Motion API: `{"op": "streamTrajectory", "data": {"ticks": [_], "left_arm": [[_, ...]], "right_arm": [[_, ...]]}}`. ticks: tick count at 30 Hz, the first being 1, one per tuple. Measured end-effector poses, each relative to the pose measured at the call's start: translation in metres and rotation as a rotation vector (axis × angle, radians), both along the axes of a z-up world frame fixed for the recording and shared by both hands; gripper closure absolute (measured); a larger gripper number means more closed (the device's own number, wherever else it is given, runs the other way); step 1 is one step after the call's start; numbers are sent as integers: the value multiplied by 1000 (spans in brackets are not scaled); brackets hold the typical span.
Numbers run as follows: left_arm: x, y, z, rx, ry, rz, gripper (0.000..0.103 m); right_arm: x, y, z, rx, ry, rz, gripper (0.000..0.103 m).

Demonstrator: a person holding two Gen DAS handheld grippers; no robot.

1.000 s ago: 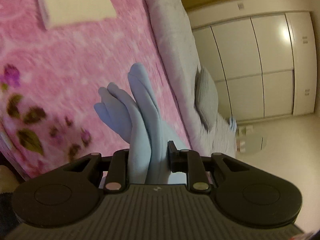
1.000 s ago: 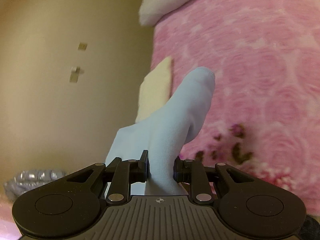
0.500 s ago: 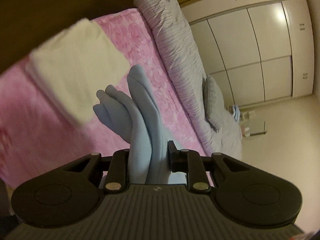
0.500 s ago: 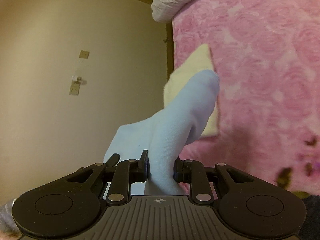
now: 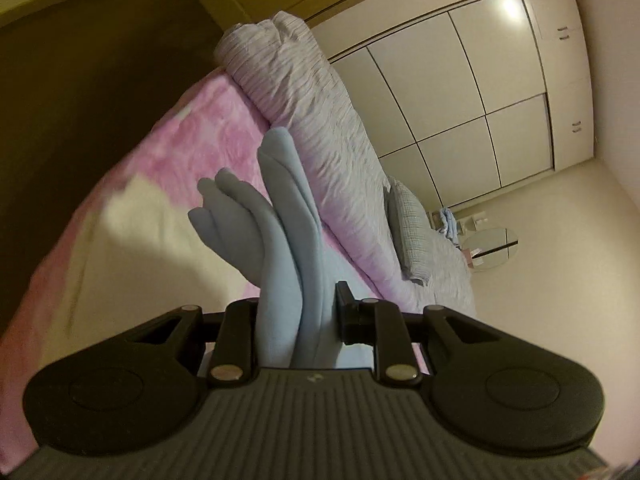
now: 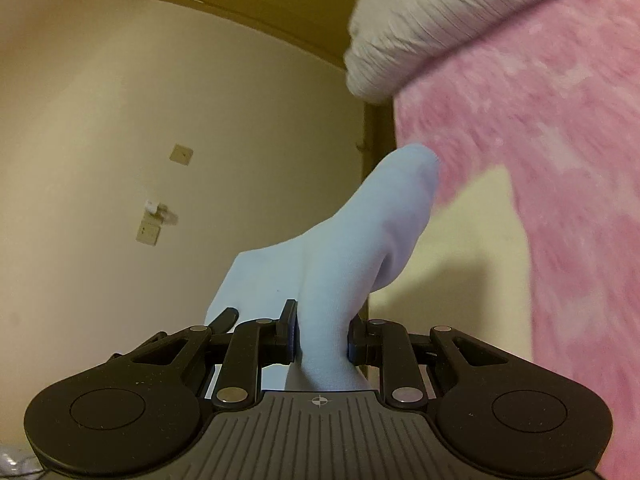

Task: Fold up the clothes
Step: 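Carry the folded sweatshirt onto the cream towel with both grippers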

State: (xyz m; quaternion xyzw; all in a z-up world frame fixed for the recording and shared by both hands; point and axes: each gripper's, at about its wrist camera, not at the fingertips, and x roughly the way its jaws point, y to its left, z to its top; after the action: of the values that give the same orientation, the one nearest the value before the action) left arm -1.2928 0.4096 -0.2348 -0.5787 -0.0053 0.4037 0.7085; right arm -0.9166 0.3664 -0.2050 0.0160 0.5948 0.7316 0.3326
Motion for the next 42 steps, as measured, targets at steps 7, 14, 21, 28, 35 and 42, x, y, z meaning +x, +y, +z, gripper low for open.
{"op": "streamTrajectory", "data": {"ticks": [7, 14, 21, 28, 35, 42], "left_arm": [[-4, 45, -132, -267, 110, 0, 81], [-17, 21, -124, -278, 44, 59, 79], [-33, -20, -109, -301, 45, 86, 77], [-35, -37, -101, -293, 107, 79, 75], [-18, -35, -99, -234, 268, 79, 85], [-6, -53, -50, -148, 494, 79, 86]], "right_arm": [[-25, 50, -126, -240, -91, -46, 73], [-15, 38, -140, -321, -89, -43, 61], [3, 1, -114, -303, -134, -56, 61], [7, -11, -105, -321, -147, -77, 61], [-21, 8, -105, -259, -328, -33, 73], [-32, 0, -73, -125, -560, -3, 72]]}}
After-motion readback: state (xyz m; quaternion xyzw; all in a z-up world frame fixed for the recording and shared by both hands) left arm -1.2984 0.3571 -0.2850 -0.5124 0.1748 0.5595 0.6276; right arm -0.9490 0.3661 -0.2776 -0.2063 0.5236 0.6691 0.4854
